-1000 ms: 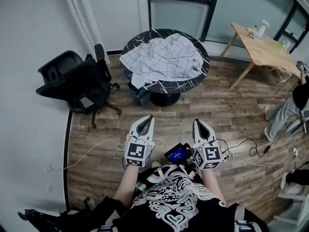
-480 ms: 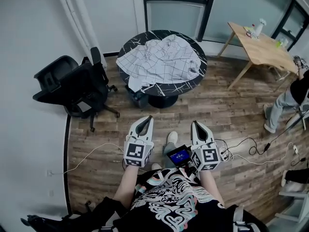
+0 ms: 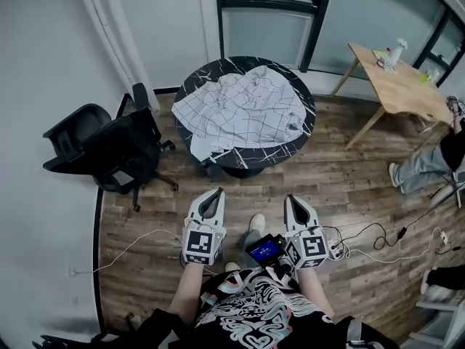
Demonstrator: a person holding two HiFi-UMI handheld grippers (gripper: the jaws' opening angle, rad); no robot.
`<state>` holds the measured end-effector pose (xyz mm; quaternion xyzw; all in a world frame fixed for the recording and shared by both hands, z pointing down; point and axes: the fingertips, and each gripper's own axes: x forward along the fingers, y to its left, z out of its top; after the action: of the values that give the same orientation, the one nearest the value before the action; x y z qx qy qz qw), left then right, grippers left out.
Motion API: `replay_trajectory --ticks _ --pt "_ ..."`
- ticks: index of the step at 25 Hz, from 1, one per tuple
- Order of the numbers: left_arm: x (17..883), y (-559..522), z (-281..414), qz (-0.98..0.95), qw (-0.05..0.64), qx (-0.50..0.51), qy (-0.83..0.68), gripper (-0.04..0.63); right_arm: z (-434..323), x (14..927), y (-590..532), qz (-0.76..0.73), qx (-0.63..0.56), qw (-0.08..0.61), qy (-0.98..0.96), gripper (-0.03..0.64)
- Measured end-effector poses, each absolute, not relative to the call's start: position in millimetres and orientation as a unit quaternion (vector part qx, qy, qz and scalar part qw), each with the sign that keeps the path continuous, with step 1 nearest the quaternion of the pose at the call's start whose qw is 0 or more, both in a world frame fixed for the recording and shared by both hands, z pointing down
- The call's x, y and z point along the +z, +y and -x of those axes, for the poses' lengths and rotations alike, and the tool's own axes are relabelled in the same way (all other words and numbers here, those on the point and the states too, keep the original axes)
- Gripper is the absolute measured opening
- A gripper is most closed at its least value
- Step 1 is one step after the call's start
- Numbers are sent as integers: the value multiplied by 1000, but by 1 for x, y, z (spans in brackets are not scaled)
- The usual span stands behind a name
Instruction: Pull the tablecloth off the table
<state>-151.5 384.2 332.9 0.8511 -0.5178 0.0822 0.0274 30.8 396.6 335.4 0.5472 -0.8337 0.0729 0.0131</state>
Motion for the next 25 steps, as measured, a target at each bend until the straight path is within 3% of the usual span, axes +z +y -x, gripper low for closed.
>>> replay_trajectory --ticks 25 --pt "344 131 113 -837 50 108 -534 3 -70 359 136 -500 129 10 -856 31"
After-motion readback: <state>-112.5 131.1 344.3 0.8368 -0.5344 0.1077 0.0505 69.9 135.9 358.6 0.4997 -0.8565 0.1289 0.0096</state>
